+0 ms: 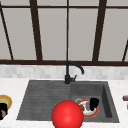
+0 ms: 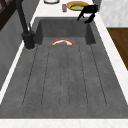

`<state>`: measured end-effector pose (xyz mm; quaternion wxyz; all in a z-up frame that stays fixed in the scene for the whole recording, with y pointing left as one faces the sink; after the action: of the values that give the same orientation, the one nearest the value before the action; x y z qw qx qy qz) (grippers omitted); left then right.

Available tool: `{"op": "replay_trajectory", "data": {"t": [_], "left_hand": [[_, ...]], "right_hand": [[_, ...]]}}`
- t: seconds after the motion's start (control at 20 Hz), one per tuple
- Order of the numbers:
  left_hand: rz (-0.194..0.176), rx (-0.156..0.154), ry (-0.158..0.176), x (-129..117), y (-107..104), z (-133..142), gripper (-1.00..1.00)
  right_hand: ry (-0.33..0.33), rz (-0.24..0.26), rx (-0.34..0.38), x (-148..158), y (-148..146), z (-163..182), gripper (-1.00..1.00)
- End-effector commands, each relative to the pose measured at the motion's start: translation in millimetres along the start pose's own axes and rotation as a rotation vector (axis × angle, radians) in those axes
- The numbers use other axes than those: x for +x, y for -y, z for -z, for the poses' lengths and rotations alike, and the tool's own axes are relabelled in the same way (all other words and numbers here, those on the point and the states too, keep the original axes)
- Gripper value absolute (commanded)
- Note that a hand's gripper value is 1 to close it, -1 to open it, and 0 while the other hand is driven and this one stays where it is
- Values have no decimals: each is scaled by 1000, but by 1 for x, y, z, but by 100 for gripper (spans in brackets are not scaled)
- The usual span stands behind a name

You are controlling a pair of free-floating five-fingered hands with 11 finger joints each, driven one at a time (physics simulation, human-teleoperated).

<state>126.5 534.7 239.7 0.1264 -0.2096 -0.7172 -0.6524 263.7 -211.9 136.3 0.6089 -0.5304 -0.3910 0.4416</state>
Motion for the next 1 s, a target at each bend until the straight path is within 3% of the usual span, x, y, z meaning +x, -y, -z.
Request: {"op": "replay_trajectory", "data": {"t": [0.0,0.3,0.95], "left_hand": [[18,-43,-20,-1,-25,25,100],[-1,-53,-31,-2,-57,63,100],[14,-58,-37,-53,-112,145,100]], "right_hand": [[0,0,0,0,0,0,0],[0,0,0,0,0,0,0],[0,0,0,0,0,0,0]]}}
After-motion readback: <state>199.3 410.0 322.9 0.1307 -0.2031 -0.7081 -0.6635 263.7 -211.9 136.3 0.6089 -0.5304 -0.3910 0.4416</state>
